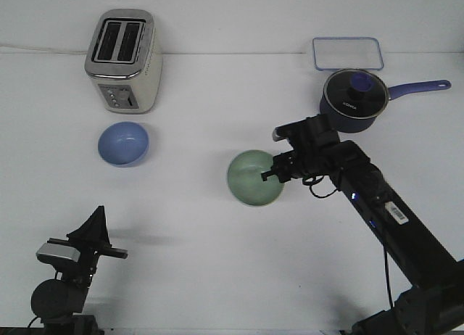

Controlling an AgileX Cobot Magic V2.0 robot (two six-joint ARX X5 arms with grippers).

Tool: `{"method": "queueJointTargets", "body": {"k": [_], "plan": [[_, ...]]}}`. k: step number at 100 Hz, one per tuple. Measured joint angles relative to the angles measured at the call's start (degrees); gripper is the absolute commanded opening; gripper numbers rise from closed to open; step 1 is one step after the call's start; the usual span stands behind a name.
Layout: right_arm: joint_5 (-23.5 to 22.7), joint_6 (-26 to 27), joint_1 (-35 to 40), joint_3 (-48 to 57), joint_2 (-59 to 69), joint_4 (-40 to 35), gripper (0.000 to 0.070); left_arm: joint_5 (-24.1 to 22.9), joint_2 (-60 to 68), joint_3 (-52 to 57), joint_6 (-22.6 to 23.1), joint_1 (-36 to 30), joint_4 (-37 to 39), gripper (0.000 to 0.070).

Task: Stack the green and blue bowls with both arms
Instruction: 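Carry the green bowl toward the table center and lower it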

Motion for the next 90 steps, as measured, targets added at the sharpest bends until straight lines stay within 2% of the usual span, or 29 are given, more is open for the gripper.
{"method": "queueJointTargets", "body": {"k": [26, 47, 90], "plan": [[0.5, 1.0, 6.8, 0.0, 5.6, 0.0, 0.0000, 0.0, 0.0, 0.0, 0.0, 0.0, 0.0, 0.0011], [5.8, 2.4, 10.0, 0.0, 6.8, 0.5, 0.0000, 0.0, 0.0, 0.0, 0.0, 0.0, 0.0, 0.0011], [5.9, 3.0, 11.7, -0.2, 10.5, 2.0, 0.0000, 0.0, 0.0, 0.0, 0.0, 0.0, 0.0, 0.0011]]}}
